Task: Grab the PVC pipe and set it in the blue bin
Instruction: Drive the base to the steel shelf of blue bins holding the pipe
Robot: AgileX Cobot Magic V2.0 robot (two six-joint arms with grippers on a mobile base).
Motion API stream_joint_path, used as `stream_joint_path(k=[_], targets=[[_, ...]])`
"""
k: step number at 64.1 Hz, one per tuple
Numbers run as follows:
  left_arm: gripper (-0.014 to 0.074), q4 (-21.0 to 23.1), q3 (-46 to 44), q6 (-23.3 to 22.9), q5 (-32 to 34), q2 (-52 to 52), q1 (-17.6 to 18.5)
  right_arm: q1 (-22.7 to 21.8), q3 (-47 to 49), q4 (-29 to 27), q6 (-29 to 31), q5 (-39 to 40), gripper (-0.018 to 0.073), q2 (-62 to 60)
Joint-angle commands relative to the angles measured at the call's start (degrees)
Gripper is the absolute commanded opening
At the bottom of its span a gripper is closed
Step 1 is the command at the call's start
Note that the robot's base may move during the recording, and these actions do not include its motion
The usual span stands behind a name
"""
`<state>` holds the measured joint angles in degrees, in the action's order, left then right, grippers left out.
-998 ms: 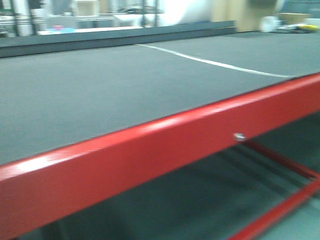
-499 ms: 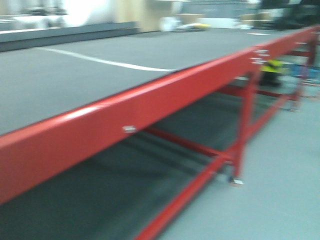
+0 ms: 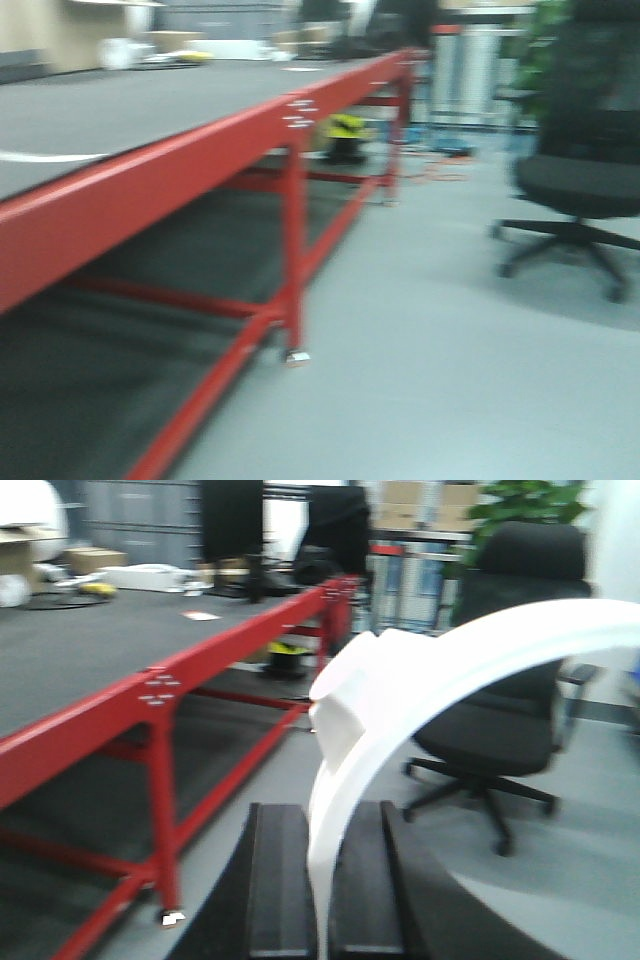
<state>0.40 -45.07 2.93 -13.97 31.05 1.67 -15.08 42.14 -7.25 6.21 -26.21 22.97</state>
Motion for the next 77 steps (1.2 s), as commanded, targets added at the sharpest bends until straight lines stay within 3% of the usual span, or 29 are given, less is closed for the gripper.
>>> stream_joint_path(k=[1,77], targets=[[-0.0111,0.1,-0.18,-0.32,1.64,-0.34,0.42,-0.11,0.48,0.06,0.3,1.01,-0.0167,-0.38],[-0.0111,0.1,-0.18,-0.32,1.74,-0.34,0.42,-0.11,0.48,0.06,0.3,1.01,-0.0167,-0.38]])
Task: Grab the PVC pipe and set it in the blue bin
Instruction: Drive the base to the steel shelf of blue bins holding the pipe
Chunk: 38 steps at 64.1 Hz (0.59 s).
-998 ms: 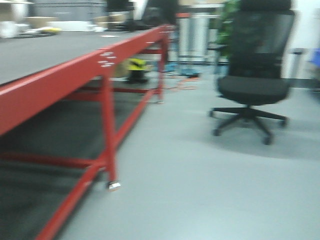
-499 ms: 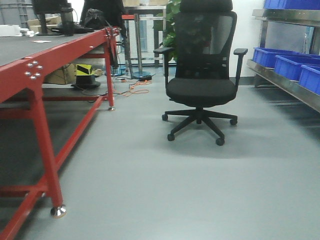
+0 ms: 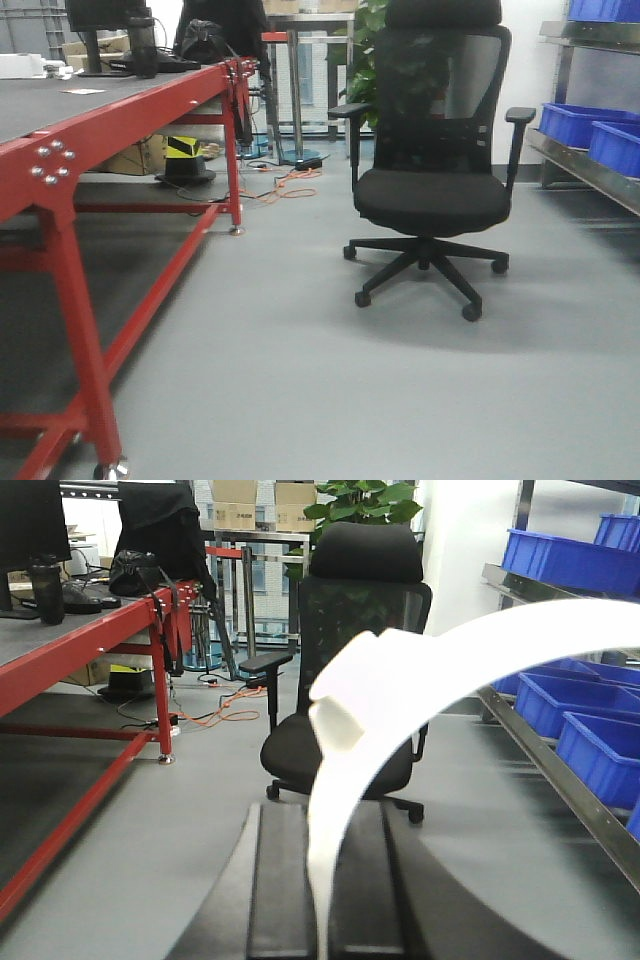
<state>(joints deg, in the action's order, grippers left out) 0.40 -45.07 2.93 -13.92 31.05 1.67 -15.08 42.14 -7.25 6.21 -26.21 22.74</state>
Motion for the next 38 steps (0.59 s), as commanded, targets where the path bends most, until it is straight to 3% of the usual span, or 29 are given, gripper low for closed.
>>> stream_joint_path(k=[1,38], targets=[[-0.0111,0.1,-0.18,-0.32,1.69,-0.34,0.42,-0.11,0.48,0.06,0.3,1.01,-0.0167,-0.14],[-0.0111,0.1,-0.18,-0.32,1.69,-0.34,0.42,-0.11,0.48,0.06,0.3,1.01,-0.0167,-0.14]])
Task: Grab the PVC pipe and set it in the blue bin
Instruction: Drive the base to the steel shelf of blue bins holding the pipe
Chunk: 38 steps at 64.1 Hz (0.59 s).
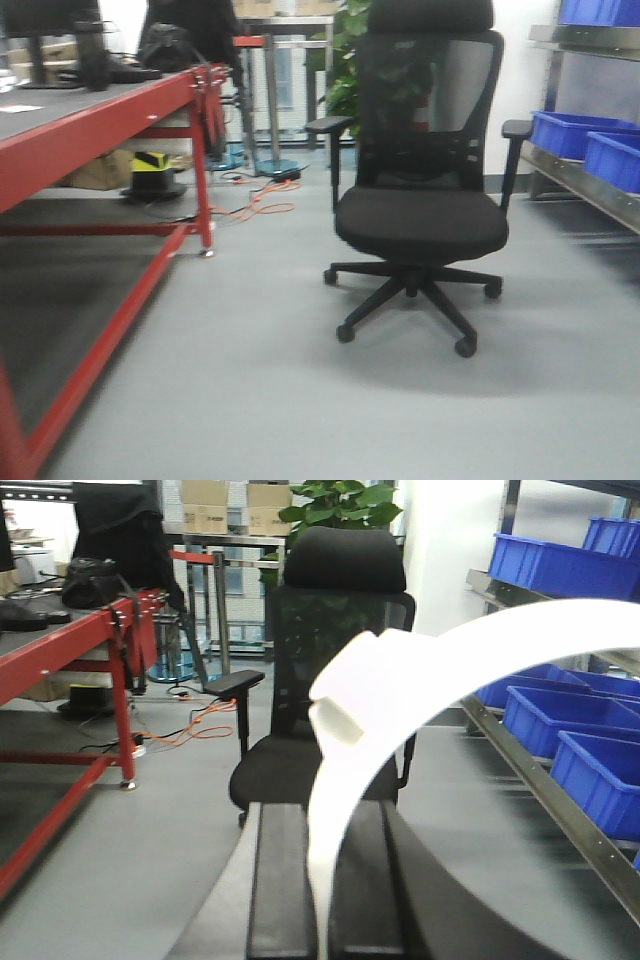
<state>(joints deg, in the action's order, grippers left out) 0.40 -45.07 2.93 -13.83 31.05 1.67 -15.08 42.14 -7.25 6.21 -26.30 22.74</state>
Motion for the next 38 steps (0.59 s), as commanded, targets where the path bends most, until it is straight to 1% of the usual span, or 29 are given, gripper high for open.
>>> stream_joint_path(k=[1,38], targets=[[-0.0111,0.1,-0.18,-0.32,1.6,-0.34,0.42,-0.11,0.48,0.06,0.3,1.1,-0.0167,-0.14],[-0.0111,0.1,-0.18,-0.32,1.6,-0.34,0.42,-0.11,0.48,0.06,0.3,1.1,-0.0167,-0.14]])
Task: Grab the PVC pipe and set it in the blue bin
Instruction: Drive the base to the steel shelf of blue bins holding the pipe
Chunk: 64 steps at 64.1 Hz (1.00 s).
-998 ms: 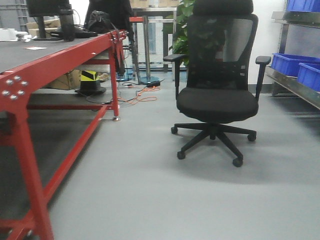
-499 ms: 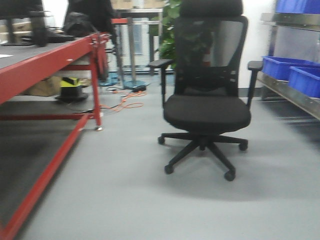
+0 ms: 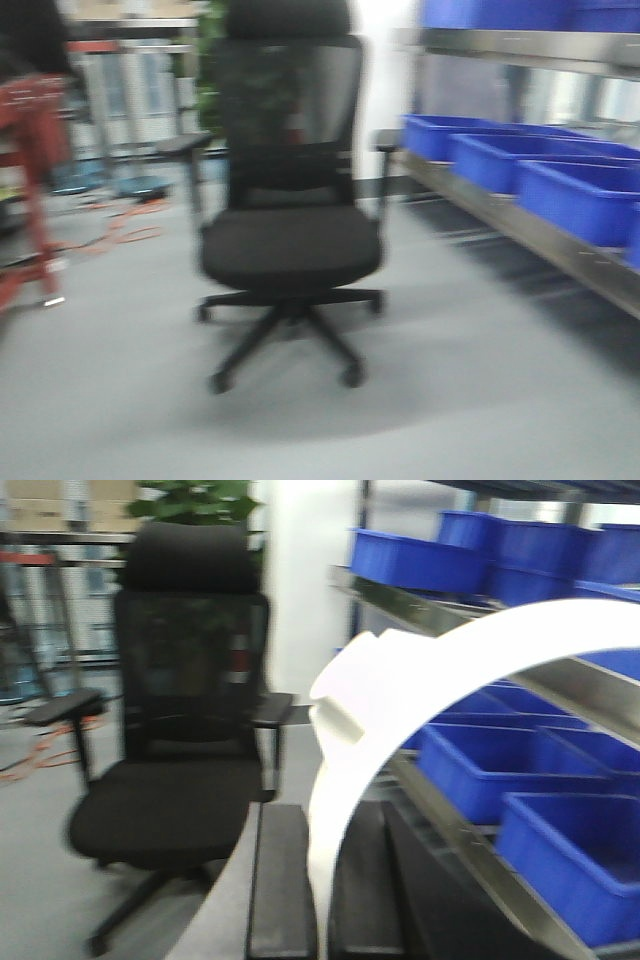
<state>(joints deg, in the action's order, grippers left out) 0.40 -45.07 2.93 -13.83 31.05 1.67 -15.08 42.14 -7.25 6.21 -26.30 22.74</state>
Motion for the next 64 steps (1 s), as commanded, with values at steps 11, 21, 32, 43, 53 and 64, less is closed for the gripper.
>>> stream_joint_path(k=[11,21,32,43,53,64], targets=[[-0.0111,0.1,-0.18,-0.32,1.6,-0.34,0.42,-0.11,0.48,0.06,0.3,1.1,-0.0167,-0.14],[-0.0111,0.1,-0.18,-0.32,1.6,-0.34,0.42,-0.11,0.48,0.06,0.3,1.1,-0.0167,-0.14],[-0.0111,0.1,-0.18,-0.32,1.6,-0.34,0.42,-0.11,0.48,0.06,0.3,1.1,-0.0167,-0.14],[-0.0111,0.1,-0.18,-0.32,1.6,-0.34,0.42,-0.11,0.48,0.06,0.3,1.1,-0.0167,-0.14],[-0.0111,0.1,-0.18,-0.32,1.6,-0.34,0.42,-0.11,0.48,0.06,0.3,1.1,-0.0167,-0.14],[-0.0111,0.1,-0.18,-0.32,1.6,-0.34,0.42,-0.11,0.48,0.06,0.3,1.1,-0.0167,-0.14]])
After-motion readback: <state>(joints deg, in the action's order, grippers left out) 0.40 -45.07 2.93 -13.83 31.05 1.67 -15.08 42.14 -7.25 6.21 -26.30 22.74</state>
